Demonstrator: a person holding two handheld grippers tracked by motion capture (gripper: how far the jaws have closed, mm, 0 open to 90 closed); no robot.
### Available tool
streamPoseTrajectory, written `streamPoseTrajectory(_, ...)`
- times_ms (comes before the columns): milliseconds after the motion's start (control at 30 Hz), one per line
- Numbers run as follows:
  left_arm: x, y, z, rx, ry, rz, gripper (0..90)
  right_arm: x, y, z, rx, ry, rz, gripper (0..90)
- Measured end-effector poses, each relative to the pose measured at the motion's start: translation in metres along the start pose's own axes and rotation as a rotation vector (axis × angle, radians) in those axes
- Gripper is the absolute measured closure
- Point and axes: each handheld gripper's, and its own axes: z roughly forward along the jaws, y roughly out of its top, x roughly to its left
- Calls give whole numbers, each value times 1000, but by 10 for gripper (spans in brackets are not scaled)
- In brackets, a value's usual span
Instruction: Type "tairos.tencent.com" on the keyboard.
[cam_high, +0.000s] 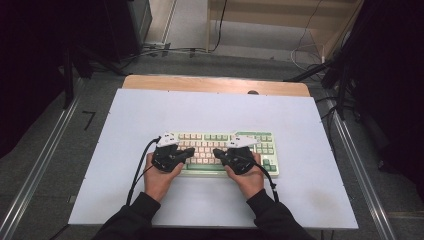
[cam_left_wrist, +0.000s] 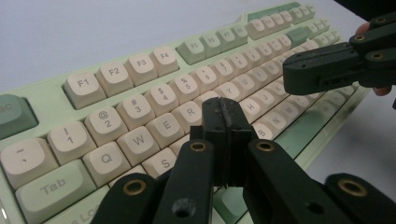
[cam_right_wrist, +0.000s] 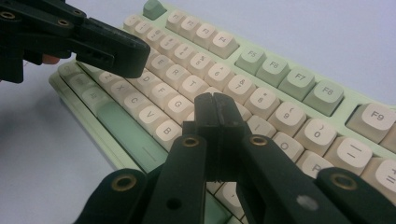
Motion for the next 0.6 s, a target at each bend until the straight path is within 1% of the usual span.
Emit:
streamPoseTrajectory(267,-2,-3,1,44,-10,11,900,-2,0,-1,-3,-3,4,878)
streamPoseTrajectory(500,-3,-6,4,68,-8,22,900,-2,0,-1,-5,-1,5,878)
streamPoseTrajectory(600,-2,-6,4,70,-6,22,900,-2,0,-1,-6,-2,6,878)
